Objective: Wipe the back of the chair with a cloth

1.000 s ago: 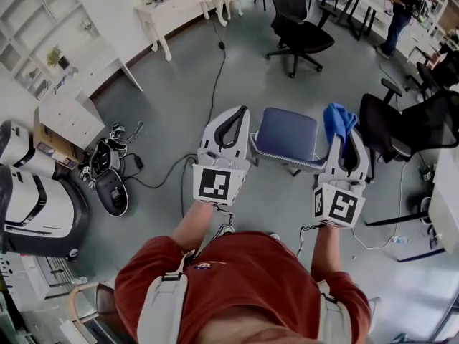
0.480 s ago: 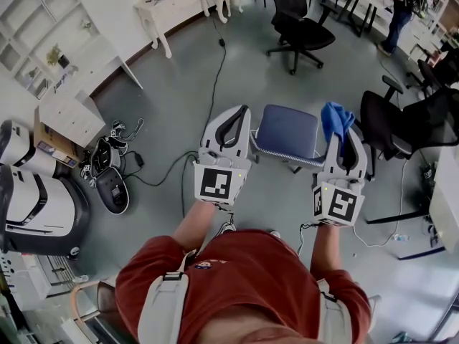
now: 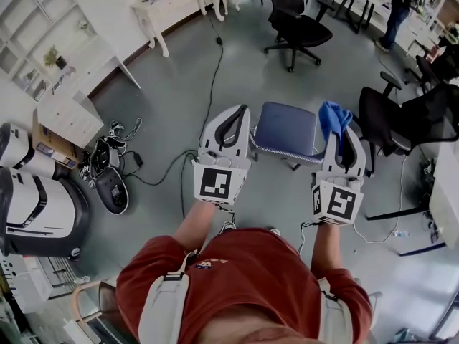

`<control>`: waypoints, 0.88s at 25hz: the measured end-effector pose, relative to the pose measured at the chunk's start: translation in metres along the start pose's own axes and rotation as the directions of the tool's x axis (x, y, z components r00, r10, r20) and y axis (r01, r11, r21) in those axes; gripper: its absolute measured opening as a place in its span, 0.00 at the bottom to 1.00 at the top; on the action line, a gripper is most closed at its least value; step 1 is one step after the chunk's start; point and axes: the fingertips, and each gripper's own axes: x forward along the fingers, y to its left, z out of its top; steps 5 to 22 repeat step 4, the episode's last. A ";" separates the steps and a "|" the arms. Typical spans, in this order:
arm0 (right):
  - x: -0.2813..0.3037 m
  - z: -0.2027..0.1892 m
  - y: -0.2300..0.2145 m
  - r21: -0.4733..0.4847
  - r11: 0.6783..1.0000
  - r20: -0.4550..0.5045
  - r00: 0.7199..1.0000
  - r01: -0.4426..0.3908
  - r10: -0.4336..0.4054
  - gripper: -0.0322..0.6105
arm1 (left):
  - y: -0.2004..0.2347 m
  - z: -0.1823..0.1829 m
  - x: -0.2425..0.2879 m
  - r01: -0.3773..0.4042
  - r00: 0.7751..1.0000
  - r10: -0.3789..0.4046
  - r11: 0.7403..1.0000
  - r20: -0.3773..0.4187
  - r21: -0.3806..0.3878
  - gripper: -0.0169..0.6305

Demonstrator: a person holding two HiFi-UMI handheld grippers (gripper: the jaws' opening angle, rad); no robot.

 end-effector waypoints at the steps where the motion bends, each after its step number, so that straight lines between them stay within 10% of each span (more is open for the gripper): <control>1: 0.000 -0.001 0.000 -0.003 1.000 0.000 1.000 -0.003 0.003 0.13 | -0.001 0.000 0.000 0.000 1.000 0.000 1.000 0.000 0.002 0.05; 22: -0.001 -0.002 0.002 -0.010 1.000 0.002 1.000 -0.007 0.007 0.13 | -0.001 -0.001 -0.001 -0.003 1.000 0.003 1.000 0.000 0.007 0.05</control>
